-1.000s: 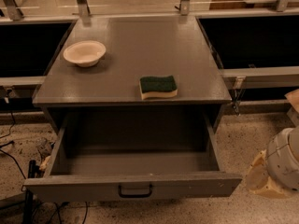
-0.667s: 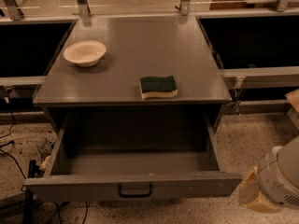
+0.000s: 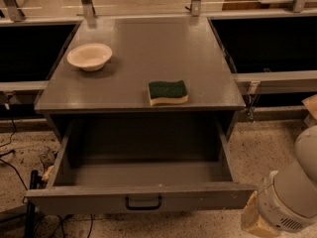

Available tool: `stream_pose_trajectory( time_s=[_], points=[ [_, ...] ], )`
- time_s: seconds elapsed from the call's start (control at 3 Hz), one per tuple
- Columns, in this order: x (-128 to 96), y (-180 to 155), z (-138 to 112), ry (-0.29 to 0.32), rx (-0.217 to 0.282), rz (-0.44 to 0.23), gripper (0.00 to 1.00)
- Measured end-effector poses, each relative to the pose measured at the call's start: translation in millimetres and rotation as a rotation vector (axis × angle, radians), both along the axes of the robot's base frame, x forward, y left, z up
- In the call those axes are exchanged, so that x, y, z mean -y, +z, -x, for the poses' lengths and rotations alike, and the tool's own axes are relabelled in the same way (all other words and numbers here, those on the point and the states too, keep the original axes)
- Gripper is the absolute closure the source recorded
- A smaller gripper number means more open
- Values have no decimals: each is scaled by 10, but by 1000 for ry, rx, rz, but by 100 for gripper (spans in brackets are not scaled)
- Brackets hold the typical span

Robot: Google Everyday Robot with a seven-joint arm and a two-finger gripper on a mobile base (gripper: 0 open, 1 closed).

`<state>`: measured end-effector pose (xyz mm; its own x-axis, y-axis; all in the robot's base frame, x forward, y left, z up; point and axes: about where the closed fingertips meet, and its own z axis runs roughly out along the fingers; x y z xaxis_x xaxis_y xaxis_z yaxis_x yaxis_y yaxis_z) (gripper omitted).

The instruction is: Close top drawer

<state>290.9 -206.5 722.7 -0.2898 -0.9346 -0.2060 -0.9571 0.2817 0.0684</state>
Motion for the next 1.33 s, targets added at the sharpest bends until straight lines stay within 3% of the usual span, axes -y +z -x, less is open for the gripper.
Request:
stream_pose_trajectory(
  time_s=[0.67, 1.0, 1.33],
  points=[
    [-49, -70, -215, -50, 69, -54, 100],
    [-48, -68, -214, -51, 70, -53, 100],
    [11, -197, -323, -102, 67, -45, 100]
  ],
)
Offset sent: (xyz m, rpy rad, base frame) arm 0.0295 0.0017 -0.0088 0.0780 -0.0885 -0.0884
